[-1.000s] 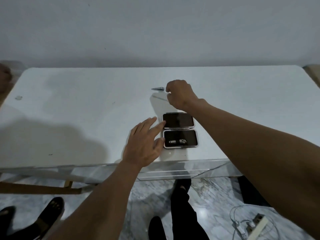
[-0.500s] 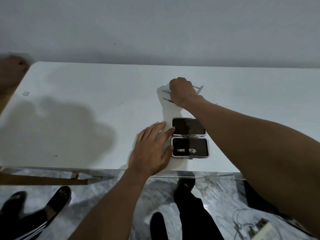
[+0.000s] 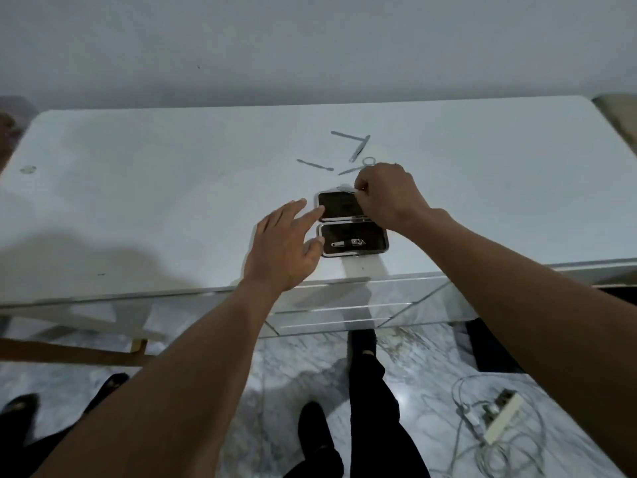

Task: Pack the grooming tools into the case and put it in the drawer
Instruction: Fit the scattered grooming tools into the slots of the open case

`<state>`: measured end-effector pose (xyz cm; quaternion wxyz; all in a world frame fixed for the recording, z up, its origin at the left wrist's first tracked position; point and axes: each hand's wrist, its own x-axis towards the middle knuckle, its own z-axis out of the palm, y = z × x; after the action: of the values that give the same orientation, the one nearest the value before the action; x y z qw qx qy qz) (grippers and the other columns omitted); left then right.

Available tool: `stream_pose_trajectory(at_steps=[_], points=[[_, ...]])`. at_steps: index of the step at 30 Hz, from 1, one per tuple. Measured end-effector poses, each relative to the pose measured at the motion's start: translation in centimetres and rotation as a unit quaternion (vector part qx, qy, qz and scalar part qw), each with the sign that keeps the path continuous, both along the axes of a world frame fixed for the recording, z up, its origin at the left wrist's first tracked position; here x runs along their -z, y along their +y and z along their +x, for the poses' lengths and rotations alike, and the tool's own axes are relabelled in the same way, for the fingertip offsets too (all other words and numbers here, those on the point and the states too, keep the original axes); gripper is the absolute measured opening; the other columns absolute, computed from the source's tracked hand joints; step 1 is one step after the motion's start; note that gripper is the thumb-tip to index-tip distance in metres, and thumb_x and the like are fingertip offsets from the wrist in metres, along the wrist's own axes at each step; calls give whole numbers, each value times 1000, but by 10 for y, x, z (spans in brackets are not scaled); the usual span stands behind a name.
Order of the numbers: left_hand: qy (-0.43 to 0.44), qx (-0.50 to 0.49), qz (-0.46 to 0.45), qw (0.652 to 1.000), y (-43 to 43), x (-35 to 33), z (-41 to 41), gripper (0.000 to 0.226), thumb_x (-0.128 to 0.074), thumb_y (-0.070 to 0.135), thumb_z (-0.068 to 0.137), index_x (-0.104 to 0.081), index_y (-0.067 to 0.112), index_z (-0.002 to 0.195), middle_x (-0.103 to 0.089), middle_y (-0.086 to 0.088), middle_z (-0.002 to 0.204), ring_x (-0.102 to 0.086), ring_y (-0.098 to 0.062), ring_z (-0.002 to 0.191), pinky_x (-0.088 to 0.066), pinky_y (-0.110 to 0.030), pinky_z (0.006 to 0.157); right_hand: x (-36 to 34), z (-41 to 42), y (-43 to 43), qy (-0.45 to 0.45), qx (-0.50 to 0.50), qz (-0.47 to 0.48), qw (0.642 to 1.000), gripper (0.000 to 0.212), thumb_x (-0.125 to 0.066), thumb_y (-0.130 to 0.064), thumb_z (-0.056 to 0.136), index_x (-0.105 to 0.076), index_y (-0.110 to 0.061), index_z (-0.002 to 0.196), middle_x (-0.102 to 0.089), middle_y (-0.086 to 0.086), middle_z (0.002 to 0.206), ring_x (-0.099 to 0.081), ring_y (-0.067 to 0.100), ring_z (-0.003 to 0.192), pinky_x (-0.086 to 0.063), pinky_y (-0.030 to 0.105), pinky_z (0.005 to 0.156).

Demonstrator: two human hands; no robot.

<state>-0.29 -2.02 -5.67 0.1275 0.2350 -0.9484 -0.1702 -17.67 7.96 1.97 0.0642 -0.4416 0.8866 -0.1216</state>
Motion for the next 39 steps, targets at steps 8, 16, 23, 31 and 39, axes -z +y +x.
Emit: stream_pose_trajectory(at_steps=[8,16,23,31,39], points=[[-16,11,2,1000,2,-1,2,54,-47,38,94,-37,29,146,-38,-4,152,-30,-22,142,-23,-41,114,1,23,56,-14,-4,9,1000,23,-52,-9,89,-70,-12,103,-68,13,105,-60,34,96,-41,32,75],[-6,9,8,1000,-1,2,1,54,-48,39,94,-39,26,145,-38,-3,153,-30,-21,142,-22,-39,115,9,24,54,-1,19,10,1000,23,-53,-9,88,-70,-16,102,-61,15,106,-59,37,96,-47,38,78],[2,5,0,1000,-3,2,1,56,-45,44,89,-42,28,143,-42,-2,150,-34,-20,140,-27,-39,112,13,29,40,-25,-6,20,999,21,-54,-9,86,-71,-15,97,-67,12,102,-60,35,92,-41,31,70],[3,6,5,1000,-1,2,1,56,-44,43,89,-42,28,143,-41,-2,150,-33,-20,140,-26,-39,112,15,33,29,-39,-9,10,999,14,-61,-16,85,-70,-17,95,-71,9,101,-63,32,93,-47,33,74],[0,6,7,1000,-1,2,1,56,-43,43,89,-42,27,143,-42,-2,150,-34,-20,140,-26,-39,112,17,33,26,-46,-16,1,999,15,-62,-13,86,-73,-14,97,-72,11,103,-63,32,96,-42,30,74]])
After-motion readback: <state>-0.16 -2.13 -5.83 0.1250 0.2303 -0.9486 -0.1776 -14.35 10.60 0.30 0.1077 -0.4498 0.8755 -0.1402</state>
